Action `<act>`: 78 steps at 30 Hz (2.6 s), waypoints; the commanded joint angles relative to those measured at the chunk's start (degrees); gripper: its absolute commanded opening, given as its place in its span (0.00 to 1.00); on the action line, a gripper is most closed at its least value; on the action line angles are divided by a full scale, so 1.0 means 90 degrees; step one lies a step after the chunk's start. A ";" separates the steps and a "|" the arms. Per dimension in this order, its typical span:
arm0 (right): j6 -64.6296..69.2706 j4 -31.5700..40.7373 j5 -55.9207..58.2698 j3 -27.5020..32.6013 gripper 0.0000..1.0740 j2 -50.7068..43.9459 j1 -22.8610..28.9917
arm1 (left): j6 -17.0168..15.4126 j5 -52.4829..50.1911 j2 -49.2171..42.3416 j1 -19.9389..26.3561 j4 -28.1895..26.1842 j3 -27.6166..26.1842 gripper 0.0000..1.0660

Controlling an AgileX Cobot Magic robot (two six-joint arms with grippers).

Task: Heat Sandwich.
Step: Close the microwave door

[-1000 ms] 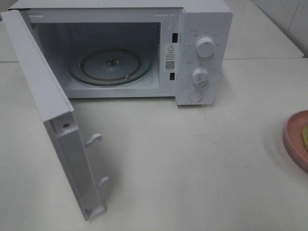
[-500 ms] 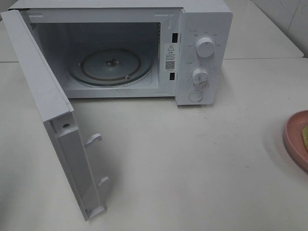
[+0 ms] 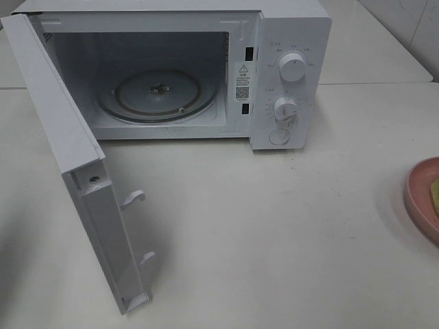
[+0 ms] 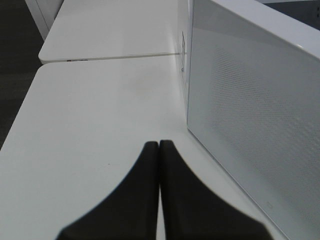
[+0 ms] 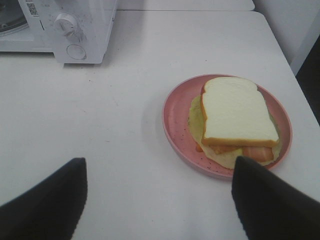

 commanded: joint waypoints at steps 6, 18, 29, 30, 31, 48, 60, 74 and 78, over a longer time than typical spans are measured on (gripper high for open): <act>-0.0038 0.0032 -0.0045 0.0006 0.71 -0.0178 -0.0032 | -0.0006 -0.3750 0.0783 -0.0032 0.0000 0.1362 0.00; -0.0019 0.0032 -0.0045 0.0006 0.71 -0.0178 -0.0032 | -0.0528 -0.5615 0.2534 -0.0032 0.0541 0.1623 0.00; -0.0019 0.0032 -0.0045 0.0006 0.71 -0.0178 -0.0032 | -0.1337 -0.6595 0.3953 -0.0210 0.2196 0.1235 0.00; -0.0019 0.0032 -0.0045 0.0006 0.71 -0.0178 -0.0032 | -0.1337 -0.6595 0.3953 -0.0210 0.2196 0.1235 0.00; -0.0019 0.0032 -0.0045 0.0006 0.71 -0.0178 -0.0032 | -0.1331 -0.6595 0.4138 -0.0439 0.2139 0.1140 0.00; -0.0019 0.0032 -0.0045 0.0006 0.71 -0.0178 -0.0032 | 0.0070 -0.7251 0.5080 -0.2642 -0.0490 0.0802 0.00; -0.0019 0.0032 -0.0045 0.0006 0.71 -0.0178 -0.0032 | 0.0541 -0.7257 0.5793 -0.3731 -0.1821 -0.0057 0.00; -0.0019 0.0032 -0.0045 0.0006 0.71 -0.0178 -0.0032 | 0.0707 -0.7181 0.6767 -0.4253 -0.2489 -0.1490 0.00; -0.0019 0.0032 -0.0045 0.0006 0.71 -0.0178 -0.0032 | 0.0719 -0.7022 0.6971 -0.4253 -0.2521 -0.1821 0.00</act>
